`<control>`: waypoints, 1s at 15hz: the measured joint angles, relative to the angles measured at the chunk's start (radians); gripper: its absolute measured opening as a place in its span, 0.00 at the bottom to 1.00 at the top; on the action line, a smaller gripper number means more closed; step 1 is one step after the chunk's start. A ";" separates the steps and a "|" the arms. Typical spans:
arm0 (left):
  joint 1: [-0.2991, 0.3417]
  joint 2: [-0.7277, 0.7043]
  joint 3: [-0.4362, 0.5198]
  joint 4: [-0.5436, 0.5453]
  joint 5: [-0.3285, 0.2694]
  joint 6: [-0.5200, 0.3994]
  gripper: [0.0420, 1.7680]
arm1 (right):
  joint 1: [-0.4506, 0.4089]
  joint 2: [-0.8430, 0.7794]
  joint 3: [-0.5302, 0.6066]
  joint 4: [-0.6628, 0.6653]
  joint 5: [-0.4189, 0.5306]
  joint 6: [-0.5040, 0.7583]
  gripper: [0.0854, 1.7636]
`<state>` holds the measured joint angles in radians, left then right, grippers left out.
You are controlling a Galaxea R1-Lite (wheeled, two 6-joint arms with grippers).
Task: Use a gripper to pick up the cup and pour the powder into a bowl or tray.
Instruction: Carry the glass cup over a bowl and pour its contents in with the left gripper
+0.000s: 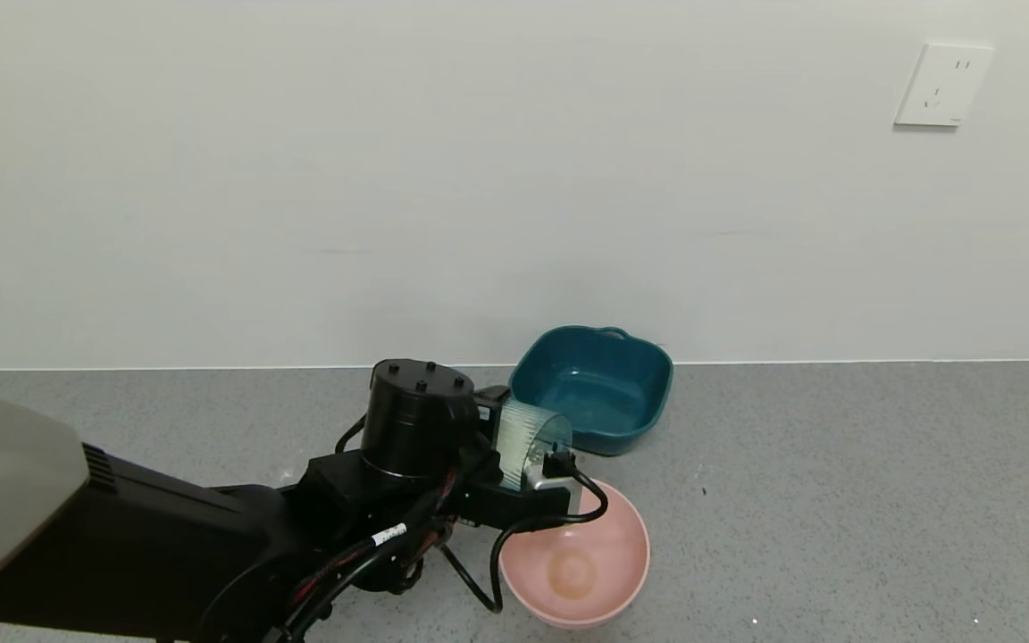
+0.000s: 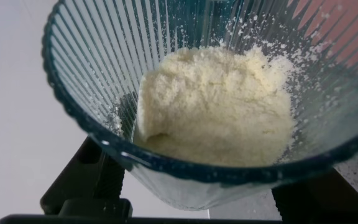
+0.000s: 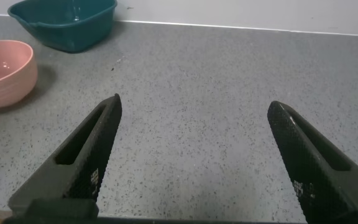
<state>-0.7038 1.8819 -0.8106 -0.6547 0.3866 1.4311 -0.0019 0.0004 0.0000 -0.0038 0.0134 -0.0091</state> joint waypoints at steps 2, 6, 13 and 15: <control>-0.012 0.001 0.001 -0.003 0.017 0.012 0.73 | 0.000 0.000 0.000 0.000 0.000 0.000 0.97; -0.027 0.001 0.000 -0.009 0.033 0.027 0.73 | 0.000 0.000 0.000 0.000 0.000 0.000 0.97; -0.043 0.006 0.005 -0.027 0.068 0.070 0.73 | 0.000 0.000 0.000 0.000 0.000 0.000 0.97; -0.046 0.010 0.006 -0.027 0.072 0.081 0.73 | 0.000 0.000 0.000 0.000 0.000 0.000 0.97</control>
<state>-0.7494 1.8915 -0.8043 -0.6815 0.4583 1.5126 -0.0019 0.0004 0.0000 -0.0043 0.0130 -0.0096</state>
